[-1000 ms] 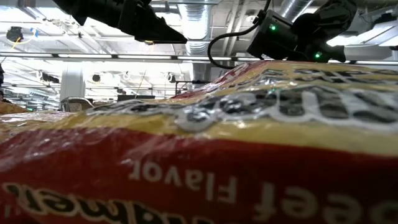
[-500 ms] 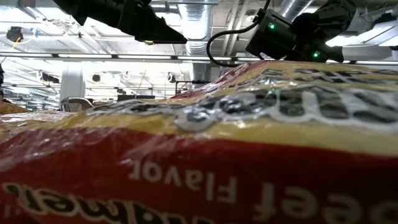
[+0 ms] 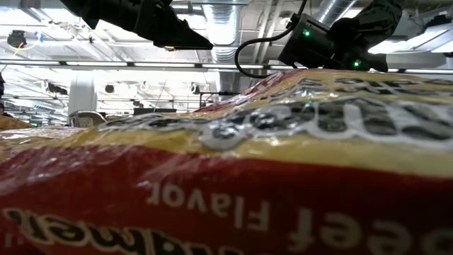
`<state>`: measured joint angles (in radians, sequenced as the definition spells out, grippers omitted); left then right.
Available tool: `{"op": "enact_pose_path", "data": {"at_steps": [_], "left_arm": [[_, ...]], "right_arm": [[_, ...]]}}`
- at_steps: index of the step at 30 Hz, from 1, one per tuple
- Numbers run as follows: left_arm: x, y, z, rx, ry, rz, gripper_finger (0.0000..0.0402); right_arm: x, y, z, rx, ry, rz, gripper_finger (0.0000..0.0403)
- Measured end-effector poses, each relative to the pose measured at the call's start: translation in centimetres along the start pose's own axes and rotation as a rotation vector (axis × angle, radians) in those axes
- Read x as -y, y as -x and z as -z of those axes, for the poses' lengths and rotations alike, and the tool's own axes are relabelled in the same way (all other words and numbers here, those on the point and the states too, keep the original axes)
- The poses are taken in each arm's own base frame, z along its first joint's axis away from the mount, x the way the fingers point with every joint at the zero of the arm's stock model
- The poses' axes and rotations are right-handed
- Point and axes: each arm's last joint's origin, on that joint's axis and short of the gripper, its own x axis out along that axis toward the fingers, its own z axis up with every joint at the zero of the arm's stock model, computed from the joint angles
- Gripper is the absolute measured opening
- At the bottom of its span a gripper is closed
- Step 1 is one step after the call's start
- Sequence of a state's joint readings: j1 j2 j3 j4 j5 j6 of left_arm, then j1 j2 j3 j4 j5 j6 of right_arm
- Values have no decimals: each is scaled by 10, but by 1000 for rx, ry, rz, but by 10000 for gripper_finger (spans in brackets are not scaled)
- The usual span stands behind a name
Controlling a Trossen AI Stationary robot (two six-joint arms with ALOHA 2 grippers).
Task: Pick & Place Food Item
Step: Put the top blue spoon into the white bin
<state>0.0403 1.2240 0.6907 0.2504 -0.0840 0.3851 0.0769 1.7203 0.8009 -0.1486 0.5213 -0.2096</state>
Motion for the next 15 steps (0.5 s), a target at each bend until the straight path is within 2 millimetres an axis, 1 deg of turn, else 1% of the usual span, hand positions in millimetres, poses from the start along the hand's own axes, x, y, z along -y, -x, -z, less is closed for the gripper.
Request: {"op": "enact_pose_path", "data": {"at_steps": [7,15], "left_arm": [[0,0,0,1,0,2,296],[0,0,0,1,0,2,296]], "right_arm": [[0,-1,0,4,-3,4,123],[-5,-9,2,-19,1,9,123]]}}
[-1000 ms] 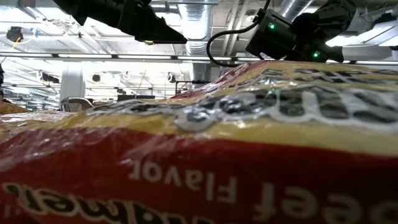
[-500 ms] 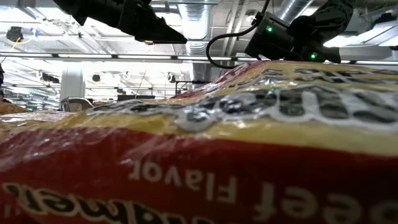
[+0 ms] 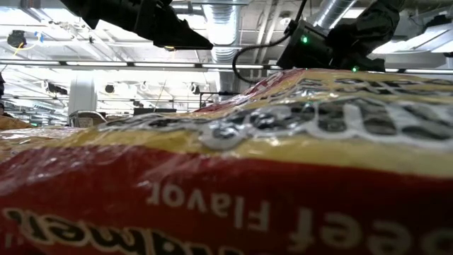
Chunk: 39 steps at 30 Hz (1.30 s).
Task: Pick & Place Food Item
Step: Put the top blue spoon into the white bin
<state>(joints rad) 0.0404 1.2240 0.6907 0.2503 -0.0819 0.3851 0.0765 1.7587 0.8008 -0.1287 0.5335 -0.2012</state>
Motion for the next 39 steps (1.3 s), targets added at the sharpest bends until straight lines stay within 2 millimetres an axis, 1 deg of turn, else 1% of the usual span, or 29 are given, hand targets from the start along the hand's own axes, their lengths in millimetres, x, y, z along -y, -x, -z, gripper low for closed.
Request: {"op": "enact_pose_path", "data": {"at_steps": [11,17,22,31,39], "left_arm": [[0,0,0,3,0,8,296],[0,0,0,3,0,8,296],[0,0,0,3,0,8,296],[0,0,0,3,0,8,296],[0,0,0,3,0,8,296]], "right_arm": [[1,0,0,-2,-2,17,122],[1,0,0,-2,-1,17,112],[1,0,0,-7,1,16,88],[1,1,1,-9,1,25,11],[1,1,0,-8,1,25,4]]}}
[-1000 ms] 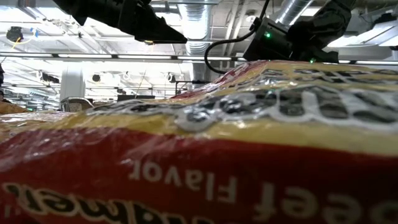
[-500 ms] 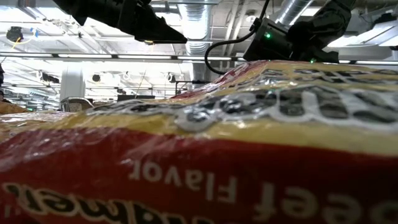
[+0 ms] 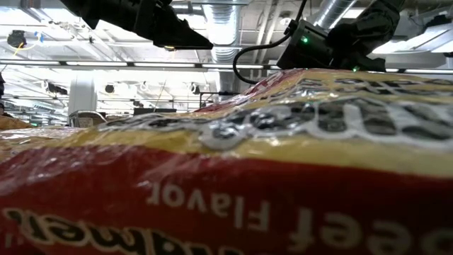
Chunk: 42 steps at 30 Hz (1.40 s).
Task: Pick & Place Food Item
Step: Put the top blue spoon into the white bin
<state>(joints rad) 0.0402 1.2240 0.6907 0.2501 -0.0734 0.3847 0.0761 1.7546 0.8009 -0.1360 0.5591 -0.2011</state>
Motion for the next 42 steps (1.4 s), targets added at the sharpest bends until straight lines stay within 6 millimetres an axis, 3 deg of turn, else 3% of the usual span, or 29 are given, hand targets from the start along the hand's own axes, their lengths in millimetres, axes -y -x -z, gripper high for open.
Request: {"op": "enact_pose_path", "data": {"at_steps": [15,28,33,42], "left_arm": [[0,0,0,0,0,0,296],[0,0,0,-3,0,1,296],[0,0,1,-6,0,2,296],[0,0,1,-7,0,3,296]], "right_arm": [[1,2,0,-22,-14,40,1],[4,16,-15,-82,28,76,0],[13,33,-16,-68,-23,112,0],[42,89,-14,44,-128,171,0]]}}
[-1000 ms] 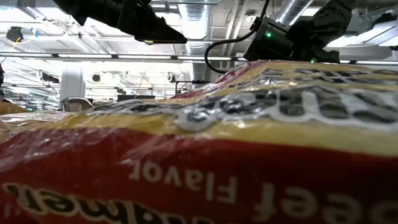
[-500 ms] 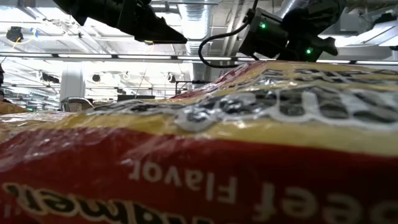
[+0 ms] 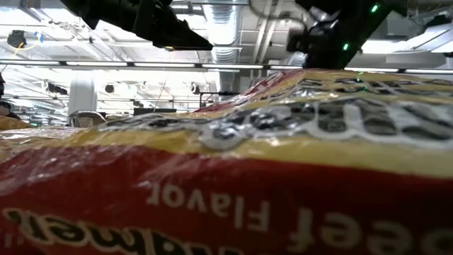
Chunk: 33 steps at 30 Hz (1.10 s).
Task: Pick & Place Food Item
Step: Put the top blue spoon into the white bin
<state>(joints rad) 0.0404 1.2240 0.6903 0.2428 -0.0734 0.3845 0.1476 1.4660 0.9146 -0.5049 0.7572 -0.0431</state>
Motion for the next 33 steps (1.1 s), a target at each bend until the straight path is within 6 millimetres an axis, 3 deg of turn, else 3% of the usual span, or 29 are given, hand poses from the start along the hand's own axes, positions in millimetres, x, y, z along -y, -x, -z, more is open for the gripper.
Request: {"op": "enact_pose_path", "data": {"at_steps": [7,14,24,33], "left_arm": [[0,0,0,0,0,0,296],[0,0,0,0,0,0,296],[0,0,0,0,0,0,296],[0,0,0,0,5,0,296]], "right_arm": [[20,39,9,59,-107,-22,0],[23,72,22,101,-188,-78,0],[13,116,46,133,-268,-200,0],[-12,154,62,212,-334,-374,0]]}}
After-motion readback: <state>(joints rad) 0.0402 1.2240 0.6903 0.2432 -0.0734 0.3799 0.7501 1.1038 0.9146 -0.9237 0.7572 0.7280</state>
